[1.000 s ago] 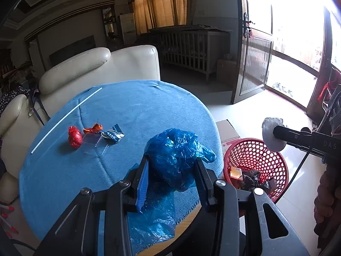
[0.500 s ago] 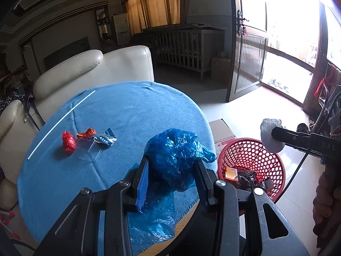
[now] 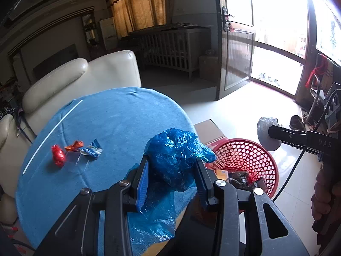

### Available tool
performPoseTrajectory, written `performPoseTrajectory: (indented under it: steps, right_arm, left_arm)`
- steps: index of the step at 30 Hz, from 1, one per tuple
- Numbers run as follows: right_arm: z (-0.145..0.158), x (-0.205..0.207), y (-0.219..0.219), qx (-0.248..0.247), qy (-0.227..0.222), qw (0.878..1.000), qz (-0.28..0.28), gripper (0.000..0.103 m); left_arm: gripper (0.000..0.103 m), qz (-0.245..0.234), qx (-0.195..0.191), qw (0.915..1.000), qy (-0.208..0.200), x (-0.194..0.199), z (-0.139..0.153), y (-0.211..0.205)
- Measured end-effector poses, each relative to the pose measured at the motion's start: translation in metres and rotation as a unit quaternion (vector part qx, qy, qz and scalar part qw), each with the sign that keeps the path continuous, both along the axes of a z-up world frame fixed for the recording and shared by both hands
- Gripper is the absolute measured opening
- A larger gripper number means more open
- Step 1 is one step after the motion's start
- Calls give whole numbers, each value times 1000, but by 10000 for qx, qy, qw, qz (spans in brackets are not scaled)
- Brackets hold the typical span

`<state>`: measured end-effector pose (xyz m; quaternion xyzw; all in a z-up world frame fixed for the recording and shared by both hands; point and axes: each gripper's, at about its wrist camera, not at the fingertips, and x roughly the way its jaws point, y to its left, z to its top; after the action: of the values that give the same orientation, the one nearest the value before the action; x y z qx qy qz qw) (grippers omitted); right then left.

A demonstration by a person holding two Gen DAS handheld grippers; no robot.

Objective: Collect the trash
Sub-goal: 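Carry the blue wrapper and white tissue over the red wastebasket with both tools, then open both tools to drop the wrapper and tissue into the wastebasket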

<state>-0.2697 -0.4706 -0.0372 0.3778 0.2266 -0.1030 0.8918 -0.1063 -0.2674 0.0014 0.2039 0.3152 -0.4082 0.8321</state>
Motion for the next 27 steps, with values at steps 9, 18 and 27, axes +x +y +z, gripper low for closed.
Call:
performPoseTrajectory:
  steps: [9,18,27]
  right_arm:
    - [-3,-16,-15,67,-35,9997,-250,27]
    - [-6,-34,-31,143,-74,9984,-544,27]
    - [-24,-44,-48,344,89,9961,-807,29]
  left_arm:
    - [42,-396,-124,9987,283,-3,2,-26]
    - [42,-866,-128,9950,485,-18,-3,-55]
    - [45,-1368,-17,9882,692,-36,-16,-89]
